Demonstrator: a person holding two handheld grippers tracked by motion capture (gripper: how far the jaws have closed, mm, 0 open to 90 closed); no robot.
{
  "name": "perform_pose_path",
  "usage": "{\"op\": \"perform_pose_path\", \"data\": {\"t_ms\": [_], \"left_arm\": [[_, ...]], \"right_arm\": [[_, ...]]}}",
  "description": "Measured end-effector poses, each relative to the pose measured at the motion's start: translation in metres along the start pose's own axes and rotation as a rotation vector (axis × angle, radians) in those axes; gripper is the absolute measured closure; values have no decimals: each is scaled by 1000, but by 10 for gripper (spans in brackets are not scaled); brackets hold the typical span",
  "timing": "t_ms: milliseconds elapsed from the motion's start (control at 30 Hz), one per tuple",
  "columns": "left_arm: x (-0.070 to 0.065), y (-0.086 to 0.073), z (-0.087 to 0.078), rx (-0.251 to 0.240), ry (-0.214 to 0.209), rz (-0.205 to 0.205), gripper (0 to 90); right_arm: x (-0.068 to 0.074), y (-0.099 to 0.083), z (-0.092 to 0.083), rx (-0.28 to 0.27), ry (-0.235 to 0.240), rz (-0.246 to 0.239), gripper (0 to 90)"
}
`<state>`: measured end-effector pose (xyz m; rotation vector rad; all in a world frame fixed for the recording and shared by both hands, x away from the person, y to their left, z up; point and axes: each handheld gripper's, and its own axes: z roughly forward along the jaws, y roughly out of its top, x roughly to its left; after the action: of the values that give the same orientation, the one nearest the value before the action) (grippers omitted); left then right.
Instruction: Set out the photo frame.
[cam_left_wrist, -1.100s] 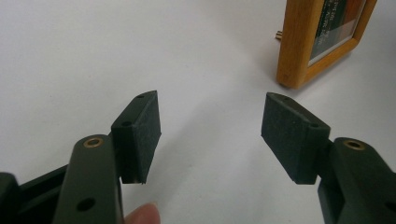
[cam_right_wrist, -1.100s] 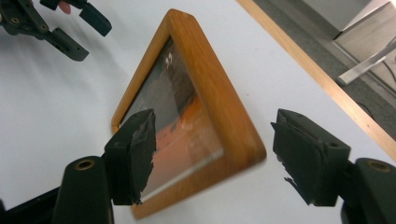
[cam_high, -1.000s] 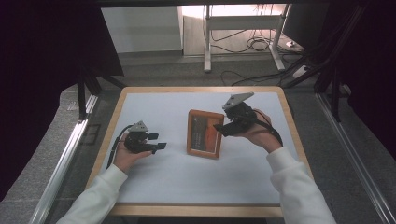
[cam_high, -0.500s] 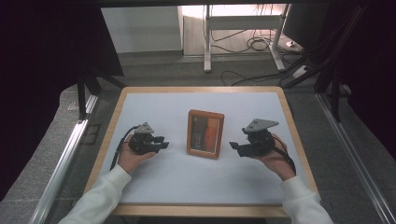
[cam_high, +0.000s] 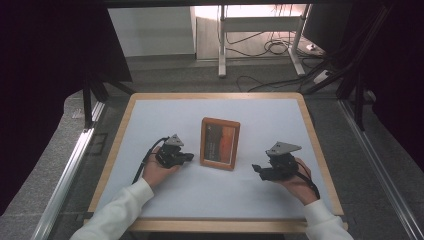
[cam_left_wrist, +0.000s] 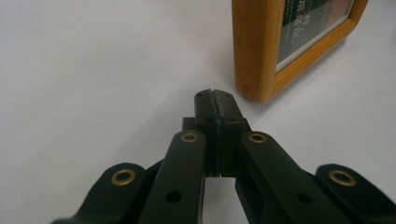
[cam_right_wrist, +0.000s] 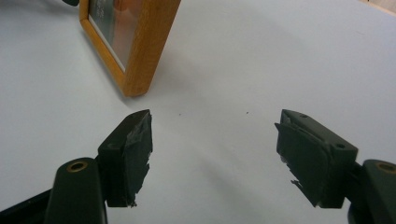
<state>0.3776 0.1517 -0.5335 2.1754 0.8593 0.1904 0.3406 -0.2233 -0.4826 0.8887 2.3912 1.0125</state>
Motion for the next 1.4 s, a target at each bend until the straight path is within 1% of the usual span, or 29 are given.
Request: {"op": "perform_pose_path", "data": {"t_ms": [33,67,100,167,267,300,333,433,633,700,800,867,967,1033,1067,1167,1233,1333,1367,1400], "left_arm": [[-1,1,1,-5,2,-4,900],[-2,2,2,-4,1,3,900],[-3,3,4,-12,-2,-5,900],[-4,6,7,-12,-2,-3,900],[-7,9,11,-15,-14,5,900],[-9,10,11,-12,-3,13,900],[-10,10,11,-12,-2,14,900],[-9,10,11,-17,-21,-3,900],[-17,10,11,-7,-28,20,900],[-20,11,11,-3,-18,30,900],[-18,10,12,-6,-27,23,900],[-18,9,10,-6,-19,24,900],[-15,5,2,-14,-5,22,900],[-15,2,-7,-29,9,16,900],[-14,1,-12,-35,18,24,900],[-14,-4,-29,-64,44,20,897],[-12,-10,-38,-77,49,0,885],[-9,-20,-48,-90,54,-46,850],[-8,-23,-51,-93,57,-67,816],[-8,-25,-53,-94,64,-83,760]], "right_arm": [[0,-1,0,-1,1,1,270],[1,-1,0,-1,1,0,270],[1,-2,-1,-1,0,0,270],[0,-4,-2,-4,-1,2,270],[0,-7,-3,-5,-6,8,270],[0,-8,-3,-6,-8,11,270],[-1,-10,-4,-4,-10,12,270],[-1,-12,-5,-5,-11,16,270],[-1,-13,-5,-1,-13,14,270],[-1,-14,-5,5,-8,14,267],[-1,-16,-4,15,-8,15,266],[-2,-18,-5,17,-10,12,266],[-2,-18,-6,10,-12,15,266],[-2,-18,-7,4,-19,16,266],[-3,-19,-7,2,-25,21,266],[-4,-22,-9,-4,-39,33,266],[-5,-26,-10,-3,-53,40,266],[-8,-31,-12,-10,-68,59,266],[-9,-33,-12,-11,-75,63,266],[-10,-35,-13,-15,-79,72,265]]}}
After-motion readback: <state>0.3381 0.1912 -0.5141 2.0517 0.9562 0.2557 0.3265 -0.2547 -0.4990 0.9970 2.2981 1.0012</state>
